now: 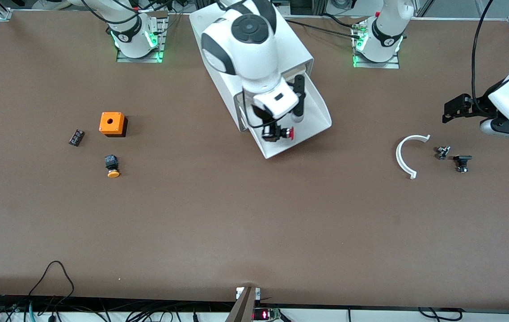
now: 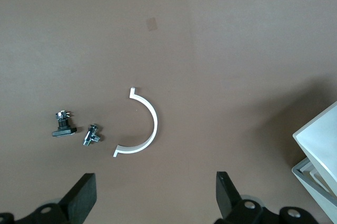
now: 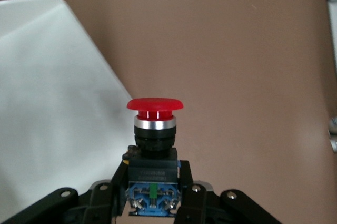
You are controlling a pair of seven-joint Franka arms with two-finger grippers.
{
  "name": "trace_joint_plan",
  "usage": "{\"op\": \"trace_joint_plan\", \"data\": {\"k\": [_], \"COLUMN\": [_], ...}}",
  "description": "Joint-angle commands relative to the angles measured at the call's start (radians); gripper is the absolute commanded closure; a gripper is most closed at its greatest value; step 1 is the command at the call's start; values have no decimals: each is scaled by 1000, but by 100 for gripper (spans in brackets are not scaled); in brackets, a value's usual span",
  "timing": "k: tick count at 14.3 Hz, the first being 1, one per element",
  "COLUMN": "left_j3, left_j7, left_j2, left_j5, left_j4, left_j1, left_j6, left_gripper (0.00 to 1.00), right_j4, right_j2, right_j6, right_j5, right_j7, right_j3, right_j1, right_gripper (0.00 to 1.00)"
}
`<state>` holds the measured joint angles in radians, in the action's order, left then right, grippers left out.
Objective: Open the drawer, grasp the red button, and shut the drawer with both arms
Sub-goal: 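Lift the red button out of the drawer toward the orange box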
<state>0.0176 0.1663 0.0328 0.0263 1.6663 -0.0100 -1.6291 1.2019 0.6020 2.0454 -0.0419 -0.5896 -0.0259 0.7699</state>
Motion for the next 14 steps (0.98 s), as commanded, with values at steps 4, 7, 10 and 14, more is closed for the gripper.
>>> {"op": "trace_joint_plan", "data": {"k": [4, 7, 10, 14], "left_j3": [1, 2, 2, -7], "left_j7": [-8, -8, -7, -7], "left_j2": [15, 16, 22, 29], "left_j5": [-26, -26, -25, -28], "left_j4": [-34, -34, -39, -65], "left_j1": [-2, -2, -4, -8], "left_j6": [23, 25, 25, 26], "left_gripper": [0, 0, 0, 0], "right_j4": [253, 417, 537, 642], "right_j2": [-155, -221, -255, -258], "right_j6": [58, 76, 81, 113], "right_j5": [-13, -19, -24, -26], "right_j7": [215, 388, 588, 816], "right_j3": [-14, -9, -9, -6], "right_j1": [-174, -233, -274, -343], "right_gripper": [78, 78, 78, 78]}}
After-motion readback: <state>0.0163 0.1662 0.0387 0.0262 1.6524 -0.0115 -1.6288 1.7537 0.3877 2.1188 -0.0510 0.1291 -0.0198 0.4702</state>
